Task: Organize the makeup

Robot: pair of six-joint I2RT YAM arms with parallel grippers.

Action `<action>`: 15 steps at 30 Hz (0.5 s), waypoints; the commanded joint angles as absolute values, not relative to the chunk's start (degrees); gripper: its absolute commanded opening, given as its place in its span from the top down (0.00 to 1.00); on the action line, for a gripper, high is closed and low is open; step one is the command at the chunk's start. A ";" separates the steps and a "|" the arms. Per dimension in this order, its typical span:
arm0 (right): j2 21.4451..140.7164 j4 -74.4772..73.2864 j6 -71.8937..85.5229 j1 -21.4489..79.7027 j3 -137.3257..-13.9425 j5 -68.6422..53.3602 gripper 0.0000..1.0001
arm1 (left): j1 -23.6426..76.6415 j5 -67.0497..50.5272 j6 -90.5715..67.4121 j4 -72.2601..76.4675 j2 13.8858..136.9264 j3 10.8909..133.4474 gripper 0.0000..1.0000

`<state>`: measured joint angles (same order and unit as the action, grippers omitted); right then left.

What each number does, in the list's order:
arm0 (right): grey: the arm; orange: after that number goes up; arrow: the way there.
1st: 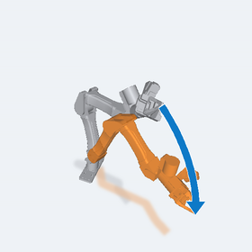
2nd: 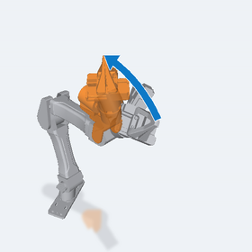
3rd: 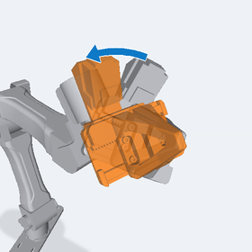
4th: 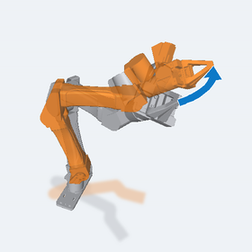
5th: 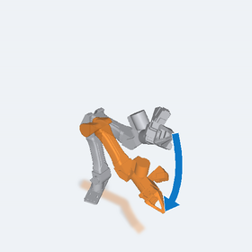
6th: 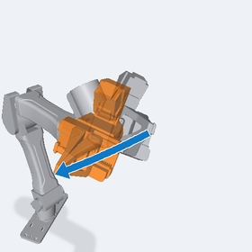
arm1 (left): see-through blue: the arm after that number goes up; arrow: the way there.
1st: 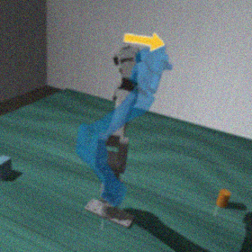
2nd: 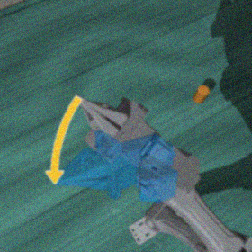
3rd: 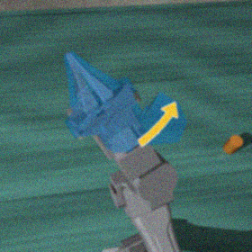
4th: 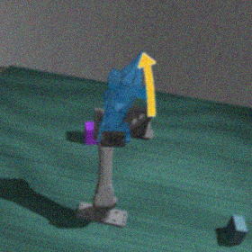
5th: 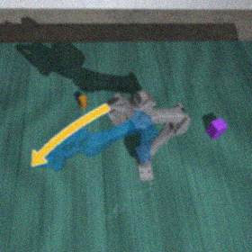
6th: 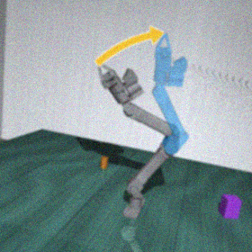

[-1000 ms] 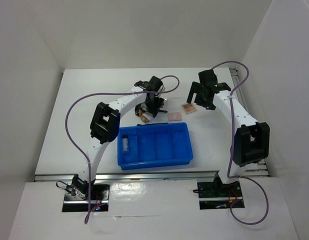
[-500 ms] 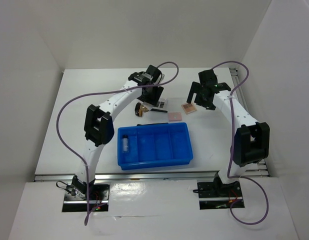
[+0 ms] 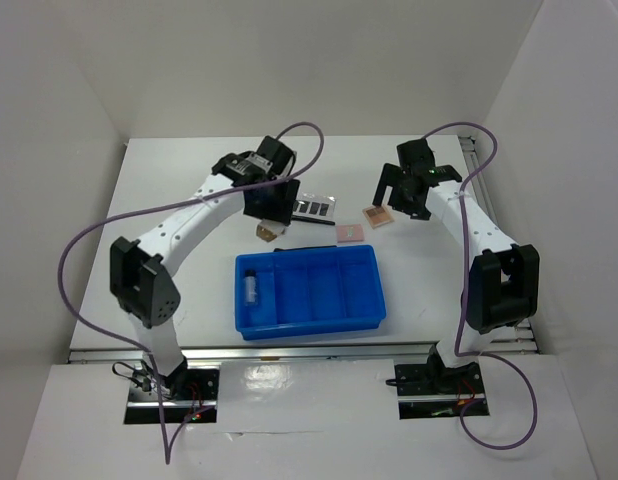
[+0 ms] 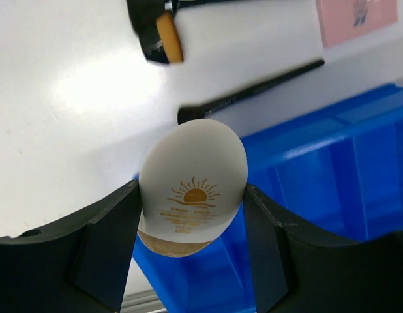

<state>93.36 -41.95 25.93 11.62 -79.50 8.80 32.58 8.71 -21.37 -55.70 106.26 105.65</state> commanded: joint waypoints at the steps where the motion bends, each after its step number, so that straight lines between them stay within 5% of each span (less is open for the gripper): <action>1: 92.47 -41.57 26.28 11.34 -80.78 8.70 0.00 | 32.87 6.59 -27.24 -57.30 98.10 95.85 0.76; 11: 91.94 -41.04 26.28 11.34 -80.77 7.56 0.00 | 35.24 2.81 -33.31 -56.16 86.67 77.09 0.72; 12: 91.93 -41.04 26.28 11.34 -80.77 7.56 0.00 | 35.24 2.81 -33.31 -56.16 86.66 76.47 0.69; 15: 91.93 -41.04 26.28 11.34 -80.77 7.04 0.00 | 35.77 2.29 -33.84 -55.63 86.66 75.94 0.35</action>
<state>93.36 -41.76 25.93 11.62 -79.50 7.68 35.16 3.62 -31.99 -56.90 88.92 75.59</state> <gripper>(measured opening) 0.994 0.720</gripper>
